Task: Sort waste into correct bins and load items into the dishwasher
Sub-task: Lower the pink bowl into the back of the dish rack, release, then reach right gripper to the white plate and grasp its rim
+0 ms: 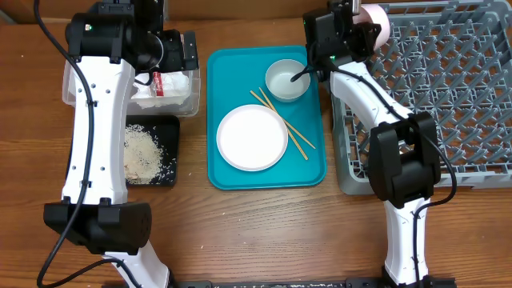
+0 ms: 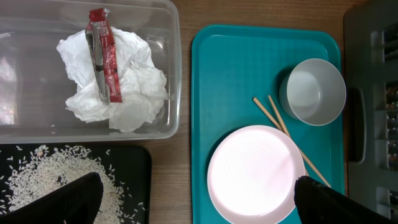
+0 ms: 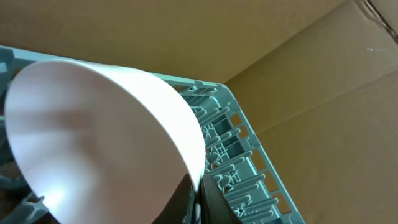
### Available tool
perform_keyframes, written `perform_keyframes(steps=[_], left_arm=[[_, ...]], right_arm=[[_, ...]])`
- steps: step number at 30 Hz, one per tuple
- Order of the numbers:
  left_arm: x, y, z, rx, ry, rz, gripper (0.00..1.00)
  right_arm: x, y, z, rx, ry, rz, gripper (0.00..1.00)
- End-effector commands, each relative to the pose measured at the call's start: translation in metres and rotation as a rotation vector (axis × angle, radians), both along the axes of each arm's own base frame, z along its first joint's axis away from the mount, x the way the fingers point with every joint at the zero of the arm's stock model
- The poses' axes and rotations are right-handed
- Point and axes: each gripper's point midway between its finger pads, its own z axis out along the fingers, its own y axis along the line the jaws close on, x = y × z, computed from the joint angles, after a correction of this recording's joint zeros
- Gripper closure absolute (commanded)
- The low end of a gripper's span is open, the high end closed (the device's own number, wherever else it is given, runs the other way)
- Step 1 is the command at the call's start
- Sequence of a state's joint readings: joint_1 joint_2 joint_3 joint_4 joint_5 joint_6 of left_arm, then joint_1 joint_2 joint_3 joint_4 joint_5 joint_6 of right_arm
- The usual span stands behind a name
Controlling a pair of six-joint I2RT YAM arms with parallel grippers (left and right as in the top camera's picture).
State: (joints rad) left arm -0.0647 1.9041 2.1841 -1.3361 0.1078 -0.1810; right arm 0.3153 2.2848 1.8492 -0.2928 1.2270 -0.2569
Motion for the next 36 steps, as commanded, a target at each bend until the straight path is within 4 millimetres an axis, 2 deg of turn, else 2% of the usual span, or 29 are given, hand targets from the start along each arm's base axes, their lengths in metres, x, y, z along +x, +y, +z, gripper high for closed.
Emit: perform_keyframes(steps=[1,7,15,20,23,25,29,32,33,36], left_arm=[[0.0,0.001,0.006,0.01,-0.019,-0.005,0.0],[0.0,0.001,0.006,0.01,-0.019,-0.005,0.0],[0.0,0.001,0.006,0.01,-0.019,-0.005,0.0],[0.0,0.001,0.006,0.01,-0.019,-0.005,0.0],[0.0,0.001,0.006,0.01,-0.019,-0.005,0.0],[0.0,0.001,0.006,0.01,-0.018,-0.005,0.0],[0.0,0.001,0.006,0.01,-0.018,-0.005,0.0],[0.0,0.001,0.006,0.01,-0.019,-0.005,0.0],[0.0,0.001,0.006,0.01,-0.018,-0.005,0.0],[0.0,0.001,0.006,0.01,-0.019,-0.005,0.0]], right_arm=[[0.001,0.007,-0.005,-0.007,0.011,0.011,0.72],[-0.001,0.032,-0.002,-0.005,0.006,0.056,0.56],[-0.012,0.081,0.021,0.029,0.004,0.175,0.51],[-0.024,0.09,0.037,0.144,-0.002,0.23,0.37],[-0.034,0.101,0.041,0.316,0.03,0.311,0.28],[-0.045,0.115,0.039,0.455,0.071,0.373,0.28],[-0.089,0.169,0.028,0.876,0.248,0.521,0.24],[-0.13,0.21,0.018,1.153,0.432,0.591,0.25],[-0.142,0.22,0.013,1.226,0.491,0.597,0.29],[-0.158,0.232,-0.008,1.327,0.566,0.545,0.35]])
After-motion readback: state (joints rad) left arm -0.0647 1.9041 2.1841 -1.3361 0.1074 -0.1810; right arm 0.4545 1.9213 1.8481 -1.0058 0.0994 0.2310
